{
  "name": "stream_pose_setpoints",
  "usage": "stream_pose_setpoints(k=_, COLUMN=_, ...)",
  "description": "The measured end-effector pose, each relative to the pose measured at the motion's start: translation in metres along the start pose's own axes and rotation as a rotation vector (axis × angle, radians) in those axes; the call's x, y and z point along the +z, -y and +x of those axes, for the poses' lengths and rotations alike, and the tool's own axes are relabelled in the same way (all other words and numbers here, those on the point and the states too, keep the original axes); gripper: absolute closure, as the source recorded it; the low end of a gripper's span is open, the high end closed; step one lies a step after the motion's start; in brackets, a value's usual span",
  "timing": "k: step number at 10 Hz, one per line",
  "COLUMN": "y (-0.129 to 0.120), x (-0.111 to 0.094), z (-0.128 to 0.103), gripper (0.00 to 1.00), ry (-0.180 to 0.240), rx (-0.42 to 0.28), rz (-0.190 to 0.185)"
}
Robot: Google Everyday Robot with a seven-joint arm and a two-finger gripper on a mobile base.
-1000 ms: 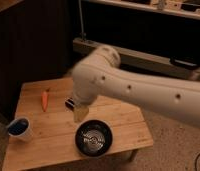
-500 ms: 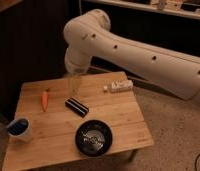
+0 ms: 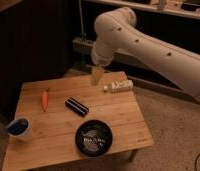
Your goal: Move the arm in a circular motion
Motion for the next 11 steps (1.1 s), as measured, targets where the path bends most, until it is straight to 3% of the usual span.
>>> stream_pose_setpoints(k=4, y=-0.026, x=-0.010, z=0.107, gripper=0.20, ry=-0.100, rx=0.181, rz=-0.009)
stream_pose_setpoints(k=6, y=-0.058, x=-0.013, z=0.157, gripper=0.20, ry=-0.166, rx=0.247, rz=-0.023)
stream_pose_setpoints(k=9, y=-0.115, x=-0.022, z=0.197, gripper=0.20, ry=-0.209, rx=0.245, rz=-0.024)
stream_pose_setpoints(k=11, y=-0.150, x=-0.031, z=0.192, gripper=0.20, ry=-0.205, rx=0.208, rz=-0.027)
